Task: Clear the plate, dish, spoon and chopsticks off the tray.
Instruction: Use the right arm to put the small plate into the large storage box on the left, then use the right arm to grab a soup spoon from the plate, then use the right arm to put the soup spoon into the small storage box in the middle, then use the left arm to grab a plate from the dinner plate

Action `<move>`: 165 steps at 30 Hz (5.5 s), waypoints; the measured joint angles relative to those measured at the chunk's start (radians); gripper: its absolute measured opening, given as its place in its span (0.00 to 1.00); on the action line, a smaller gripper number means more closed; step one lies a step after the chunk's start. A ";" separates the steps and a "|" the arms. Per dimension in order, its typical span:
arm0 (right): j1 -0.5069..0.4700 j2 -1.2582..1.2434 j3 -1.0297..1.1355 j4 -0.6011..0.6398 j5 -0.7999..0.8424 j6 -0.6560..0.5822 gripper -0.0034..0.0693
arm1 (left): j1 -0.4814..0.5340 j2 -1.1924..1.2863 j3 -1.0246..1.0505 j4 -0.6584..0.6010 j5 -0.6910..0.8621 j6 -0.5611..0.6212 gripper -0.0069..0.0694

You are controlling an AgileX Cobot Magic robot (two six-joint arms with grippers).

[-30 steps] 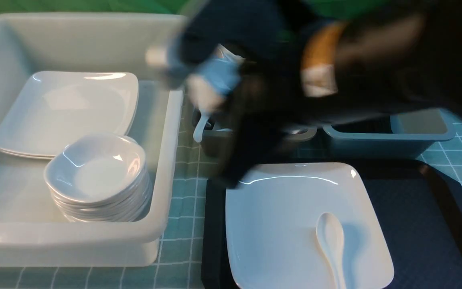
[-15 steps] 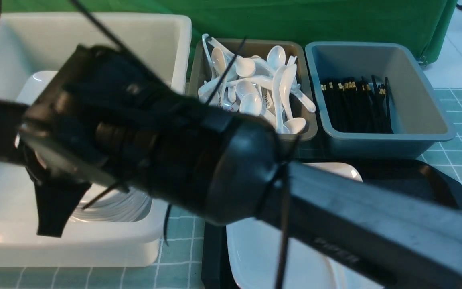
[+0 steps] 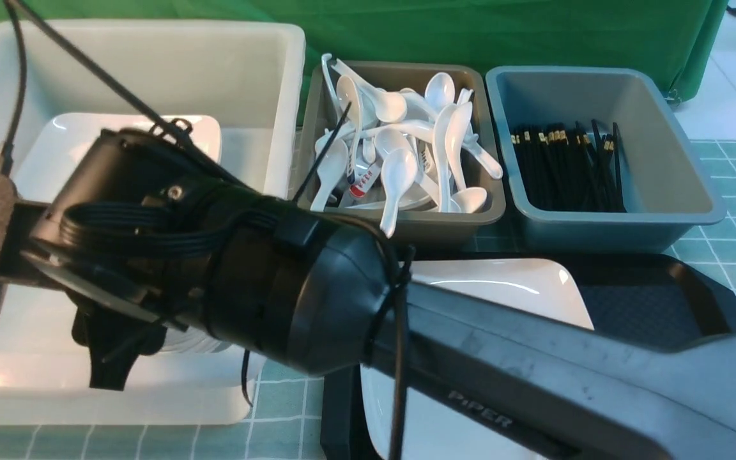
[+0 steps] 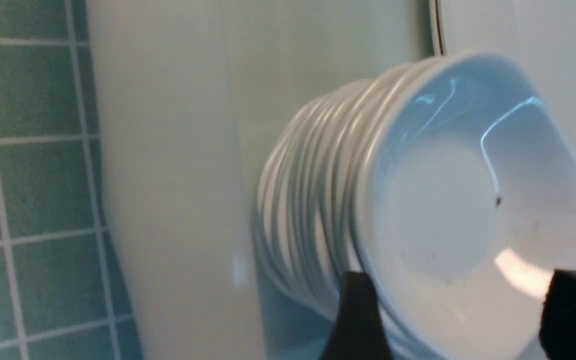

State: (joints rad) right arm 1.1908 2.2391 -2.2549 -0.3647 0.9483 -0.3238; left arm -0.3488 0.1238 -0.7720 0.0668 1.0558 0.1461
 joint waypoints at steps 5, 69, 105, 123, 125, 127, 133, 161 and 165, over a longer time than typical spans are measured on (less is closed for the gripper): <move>0.004 -0.102 -0.017 0.000 0.183 0.030 0.72 | 0.000 0.000 0.000 -0.041 -0.015 0.024 0.11; -0.540 -0.697 1.231 0.336 -0.333 0.576 0.32 | 0.000 0.238 0.000 -0.559 -0.256 0.513 0.11; -0.745 -0.197 0.142 0.340 -0.131 0.226 0.36 | 0.000 0.350 0.000 -0.550 -0.318 0.517 0.11; -0.739 -1.143 0.919 0.248 0.109 0.302 0.14 | -0.352 1.083 -0.053 -0.580 -0.422 0.776 0.10; -0.739 -1.235 1.035 0.251 0.073 0.317 0.14 | -0.417 1.153 -0.086 -0.472 -0.424 0.728 0.10; -0.739 -1.319 1.148 0.254 0.041 0.340 0.14 | -0.469 1.218 -0.117 -0.367 -0.425 0.693 0.10; -0.739 -1.499 1.355 0.254 0.027 0.364 0.14 | -0.551 1.368 -0.159 -0.188 -0.469 0.671 0.14; -0.739 -1.701 1.510 0.280 0.042 0.312 0.14 | -0.559 1.646 -0.173 0.114 -0.678 0.902 0.53; -0.739 -1.701 1.510 0.280 0.042 0.312 0.14 | -0.564 1.646 -0.173 0.140 -0.675 0.833 0.41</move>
State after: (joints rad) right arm 0.4515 0.5377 -0.7448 -0.0843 0.9907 -0.0119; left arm -0.9126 1.7697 -0.9449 0.2067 0.3805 0.9788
